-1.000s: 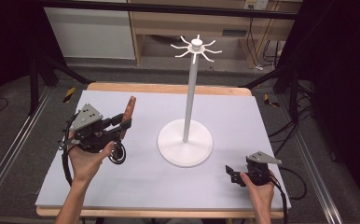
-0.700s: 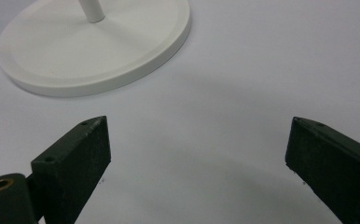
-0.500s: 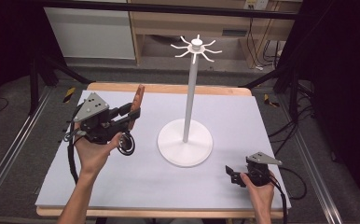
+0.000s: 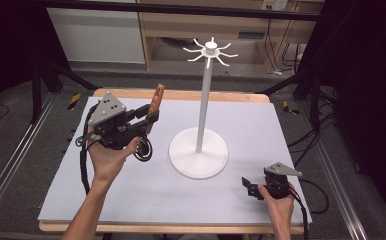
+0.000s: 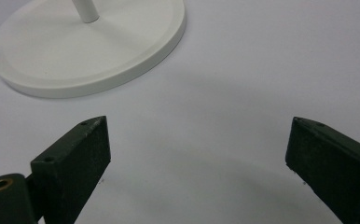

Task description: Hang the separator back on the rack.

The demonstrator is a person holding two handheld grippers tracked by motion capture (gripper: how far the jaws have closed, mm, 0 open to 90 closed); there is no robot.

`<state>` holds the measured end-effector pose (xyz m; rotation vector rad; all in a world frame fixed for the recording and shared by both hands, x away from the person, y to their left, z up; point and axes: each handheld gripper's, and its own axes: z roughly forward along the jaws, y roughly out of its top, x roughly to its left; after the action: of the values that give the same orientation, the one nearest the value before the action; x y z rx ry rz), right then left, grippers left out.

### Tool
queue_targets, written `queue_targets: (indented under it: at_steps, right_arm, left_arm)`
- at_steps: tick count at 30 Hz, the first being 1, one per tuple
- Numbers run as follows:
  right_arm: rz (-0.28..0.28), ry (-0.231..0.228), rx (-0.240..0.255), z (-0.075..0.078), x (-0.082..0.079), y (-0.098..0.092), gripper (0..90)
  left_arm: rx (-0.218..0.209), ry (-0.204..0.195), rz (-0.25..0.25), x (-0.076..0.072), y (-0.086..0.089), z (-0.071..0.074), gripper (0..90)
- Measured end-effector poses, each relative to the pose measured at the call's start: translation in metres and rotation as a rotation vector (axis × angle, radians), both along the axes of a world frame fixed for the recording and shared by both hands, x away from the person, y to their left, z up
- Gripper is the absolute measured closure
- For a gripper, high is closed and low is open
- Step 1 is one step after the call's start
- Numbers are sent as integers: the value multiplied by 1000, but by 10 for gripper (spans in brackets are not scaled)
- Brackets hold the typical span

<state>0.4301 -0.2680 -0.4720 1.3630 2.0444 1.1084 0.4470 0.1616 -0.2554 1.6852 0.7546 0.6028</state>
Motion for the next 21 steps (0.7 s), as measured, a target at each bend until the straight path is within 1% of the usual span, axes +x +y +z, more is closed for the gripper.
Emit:
queue_targets:
  at_steps: [1,3,8,9,16,17,21]
  right_arm:
    - [-1,0,0,0,0,0,71]
    - [-2,0,2,0,0,0,71]
    - [-1,-2,2,0,0,0,71]
    - [-9,5,10,0,-1,1,71]
    - [-9,2,5,1,0,0,70]
    - [-6,3,3,0,0,0,70]
    - [-3,-1,1,0,0,0,70]
  left_arm:
    - [-14,3,-3,1,0,0,673]
    - [-30,11,-12,4,0,2,673]
    - [-42,12,-22,7,-4,4,673]
    - [-44,5,-27,7,-7,6,673]
    - [-52,-16,-30,7,-12,13,673]
    - [-56,-26,-30,6,-13,16,673]
    - [-60,-50,-29,4,-14,23,673]
